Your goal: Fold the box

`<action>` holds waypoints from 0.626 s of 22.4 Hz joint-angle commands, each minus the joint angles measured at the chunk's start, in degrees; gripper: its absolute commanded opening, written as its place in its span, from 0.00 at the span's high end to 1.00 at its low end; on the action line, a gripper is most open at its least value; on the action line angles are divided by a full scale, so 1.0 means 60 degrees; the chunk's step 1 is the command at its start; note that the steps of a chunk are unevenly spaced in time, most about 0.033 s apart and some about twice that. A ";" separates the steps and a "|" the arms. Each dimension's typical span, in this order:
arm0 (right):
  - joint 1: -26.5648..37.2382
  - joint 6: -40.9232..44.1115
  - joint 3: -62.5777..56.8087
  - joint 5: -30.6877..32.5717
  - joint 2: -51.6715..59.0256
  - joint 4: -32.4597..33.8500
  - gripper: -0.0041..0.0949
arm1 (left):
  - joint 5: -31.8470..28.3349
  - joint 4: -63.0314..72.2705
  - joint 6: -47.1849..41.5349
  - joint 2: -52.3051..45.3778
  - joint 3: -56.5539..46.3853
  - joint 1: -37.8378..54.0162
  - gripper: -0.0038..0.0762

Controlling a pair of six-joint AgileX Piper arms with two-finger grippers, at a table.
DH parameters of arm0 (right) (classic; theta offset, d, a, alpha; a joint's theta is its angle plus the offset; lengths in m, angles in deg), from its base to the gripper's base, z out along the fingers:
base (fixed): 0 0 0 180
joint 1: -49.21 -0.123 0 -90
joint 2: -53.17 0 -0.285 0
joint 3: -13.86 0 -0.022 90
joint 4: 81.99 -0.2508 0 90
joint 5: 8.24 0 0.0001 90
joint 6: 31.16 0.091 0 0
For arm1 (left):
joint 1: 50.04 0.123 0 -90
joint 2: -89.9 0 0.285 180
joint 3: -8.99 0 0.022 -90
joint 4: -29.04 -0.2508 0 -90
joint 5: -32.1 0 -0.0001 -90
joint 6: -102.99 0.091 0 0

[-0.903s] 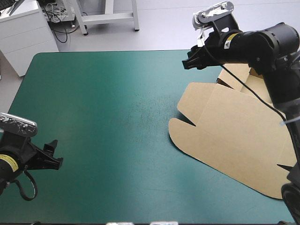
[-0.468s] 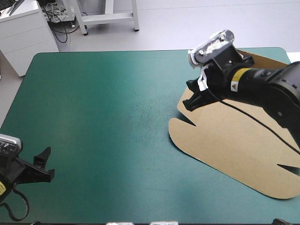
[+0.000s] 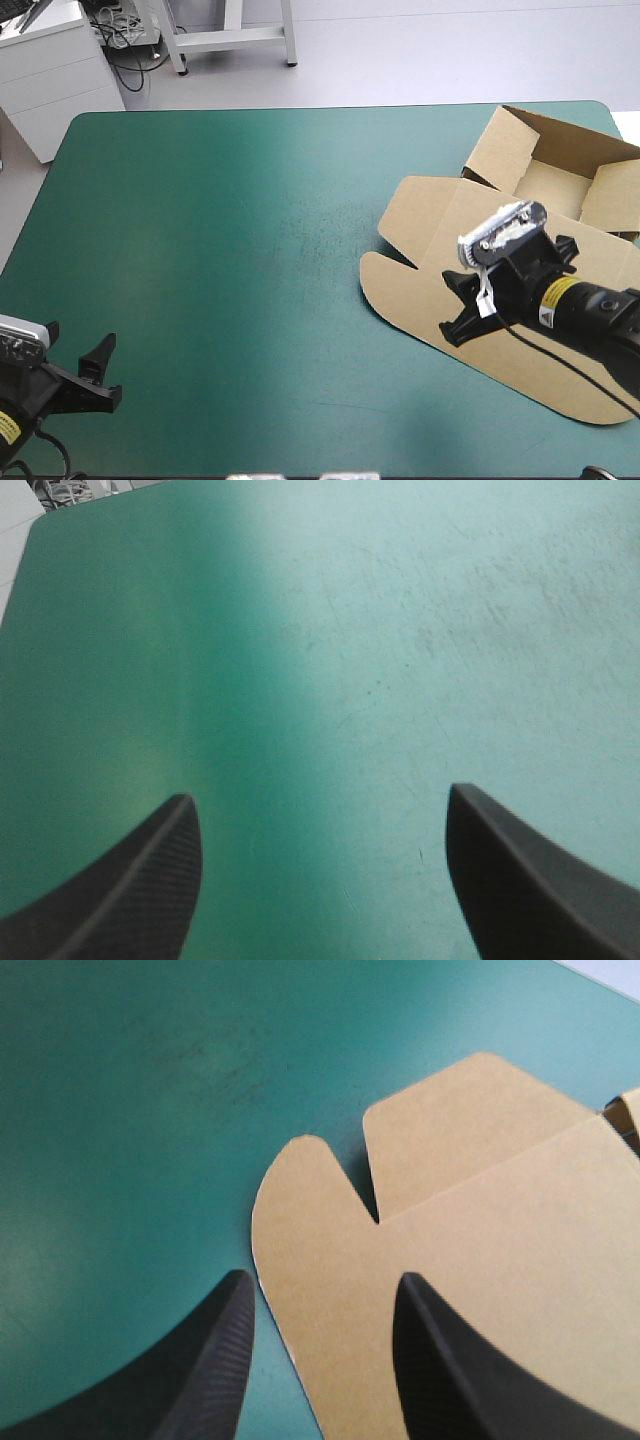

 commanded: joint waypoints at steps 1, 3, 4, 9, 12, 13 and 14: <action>0.0005 0.0094 -0.1129 -0.1152 0.0821 0.0147 0.58 | -0.1073 0.0237 -0.0067 -0.0104 -0.0472 -0.0060 0.36; 0.0005 0.0160 -0.1870 -0.1473 0.1267 0.0128 0.61 | -0.1386 0.0523 -0.0067 -0.0310 -0.0877 -0.0060 0.39; 0.0005 0.0292 -0.2332 -0.1616 0.1562 0.0079 0.62 | -0.1621 0.0721 0.0008 -0.0450 -0.1093 -0.0060 0.41; 0.0005 0.0504 -0.4350 -0.2061 0.3245 -0.0355 0.70 | -0.2040 0.1805 0.0935 -0.1456 -0.2267 -0.0060 0.48; 0.0005 0.0806 -0.5404 -0.2042 0.4260 -0.0456 0.77 | -0.2073 0.2064 0.0935 -0.1898 -0.2801 -0.0060 0.48; 0.0005 0.0806 -0.5641 -0.2042 0.4504 -0.0456 0.81 | -0.2115 0.2064 0.0935 -0.1967 -0.2821 -0.0060 0.48; 0.0005 0.0806 -0.5800 -0.2042 0.4661 -0.0474 0.84 | -0.2115 0.2064 0.0935 -0.1994 -0.2821 -0.0060 0.48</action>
